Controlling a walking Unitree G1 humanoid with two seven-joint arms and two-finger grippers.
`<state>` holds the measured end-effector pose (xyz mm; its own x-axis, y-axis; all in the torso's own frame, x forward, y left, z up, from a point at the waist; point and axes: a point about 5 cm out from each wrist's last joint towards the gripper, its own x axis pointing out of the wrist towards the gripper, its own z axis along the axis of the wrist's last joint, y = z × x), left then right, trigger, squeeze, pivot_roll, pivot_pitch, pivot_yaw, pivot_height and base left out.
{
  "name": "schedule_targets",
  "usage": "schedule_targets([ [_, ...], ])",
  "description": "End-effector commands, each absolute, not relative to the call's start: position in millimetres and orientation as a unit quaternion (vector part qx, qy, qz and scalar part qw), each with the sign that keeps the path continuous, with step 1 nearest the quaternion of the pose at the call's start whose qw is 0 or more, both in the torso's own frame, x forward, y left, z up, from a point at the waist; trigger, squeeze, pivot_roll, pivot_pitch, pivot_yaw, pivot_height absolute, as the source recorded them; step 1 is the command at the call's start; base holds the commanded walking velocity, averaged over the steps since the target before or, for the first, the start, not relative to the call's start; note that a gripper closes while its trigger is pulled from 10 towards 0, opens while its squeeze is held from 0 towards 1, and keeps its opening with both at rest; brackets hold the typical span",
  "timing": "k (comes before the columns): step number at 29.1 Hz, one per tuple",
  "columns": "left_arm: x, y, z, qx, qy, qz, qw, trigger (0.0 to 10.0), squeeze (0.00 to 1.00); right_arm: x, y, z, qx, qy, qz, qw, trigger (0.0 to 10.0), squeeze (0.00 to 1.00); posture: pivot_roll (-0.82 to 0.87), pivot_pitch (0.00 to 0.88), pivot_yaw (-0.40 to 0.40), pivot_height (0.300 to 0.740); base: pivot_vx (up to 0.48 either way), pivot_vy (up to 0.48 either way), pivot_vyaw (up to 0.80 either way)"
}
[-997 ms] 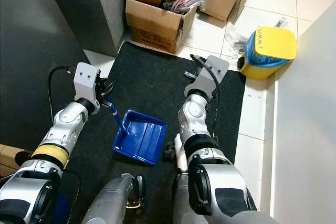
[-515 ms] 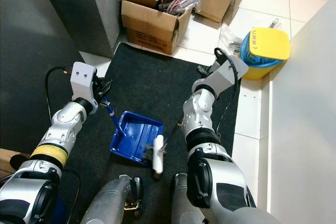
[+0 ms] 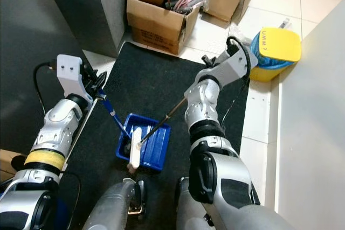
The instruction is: Sweep floor
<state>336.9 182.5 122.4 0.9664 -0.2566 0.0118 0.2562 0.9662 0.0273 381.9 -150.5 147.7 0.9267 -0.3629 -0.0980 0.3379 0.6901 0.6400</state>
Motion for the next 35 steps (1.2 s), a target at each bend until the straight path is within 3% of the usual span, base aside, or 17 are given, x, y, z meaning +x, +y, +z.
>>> schedule_targets([
  [1, 334.1, 191.3, 136.3, -0.005, -0.042, -0.118, 0.992, 10.0, 0.00, 386.2, -164.9, 175.1, 0.351, -0.067, -0.179, 0.917, 10.0, 0.00, 0.01, 0.089, -0.024, 0.740, 0.000, 0.000, 0.00],
  [3, 330.8, 195.8, 137.9, -0.005, -0.046, -0.106, 0.993, 10.0, 0.00, 386.1, -180.3, 203.1, 0.351, -0.116, -0.170, 0.913, 10.0, 0.00, 0.01, 0.085, -0.030, 0.740, 0.000, 0.000, 0.00],
  [7, 329.3, 200.1, 131.2, -0.013, -0.043, -0.065, 0.997, 10.0, 0.00, 373.7, -241.3, 263.6, 0.369, -0.207, -0.187, 0.887, 10.0, 0.00, -0.03, 0.076, -0.045, 0.740, 0.000, 0.000, 0.00],
  [12, 330.4, 198.9, 129.3, -0.021, -0.038, -0.056, 0.998, 10.0, 0.00, 366.9, -264.3, 268.9, 0.356, -0.221, -0.210, 0.883, 10.0, 0.00, -0.04, 0.070, -0.046, 0.740, 0.000, 0.000, 0.00],
  [16, 332.0, 204.7, 129.7, -0.043, -0.035, -0.031, 0.998, 10.0, 0.00, 352.4, -298.6, 258.6, 0.266, -0.226, -0.255, 0.902, 10.0, 0.00, -0.06, 0.063, -0.039, 0.740, 0.000, 0.000, 0.00],
  [23, 327.5, 218.2, 143.7, -0.074, -0.051, -0.023, 0.996, 10.0, 0.00, 344.3, -303.7, 232.1, 0.182, -0.197, -0.278, 0.922, 10.0, 0.00, -0.05, 0.064, -0.034, 0.740, 0.000, 0.000, 0.00],
  [26, 314.6, 216.8, 157.8, -0.090, -0.055, -0.071, 0.992, 10.0, 0.00, 336.9, -311.9, 240.2, 0.074, -0.233, -0.320, 0.915, 10.0, 0.00, -0.03, 0.070, -0.025, 0.740, 0.000, 0.000, 0.00],
  [28, 310.7, 215.7, 161.2, -0.095, -0.055, -0.086, 0.990, 10.0, 0.00, 337.0, -312.7, 242.5, 0.049, -0.237, -0.326, 0.914, 10.0, 0.00, -0.02, 0.055, -0.025, 0.740, 0.000, 0.000, 0.00],
  [31, 308.8, 215.4, 162.5, -0.097, -0.054, -0.093, 0.989, 10.0, 0.00, 338.4, -311.3, 240.3, 0.043, -0.233, -0.325, 0.916, 10.0, 0.00, -0.02, 0.055, -0.025, 0.740, 0.000, 0.000, 0.00],
  [35, 304.6, 211.3, 172.4, -0.120, -0.057, -0.093, 0.987, 10.0, 0.00, 345.1, -299.8, 202.6, 0.119, -0.165, -0.302, 0.931, 10.0, 0.00, 0.01, 0.048, -0.028, 0.740, 0.000, 0.000, 0.00],
])
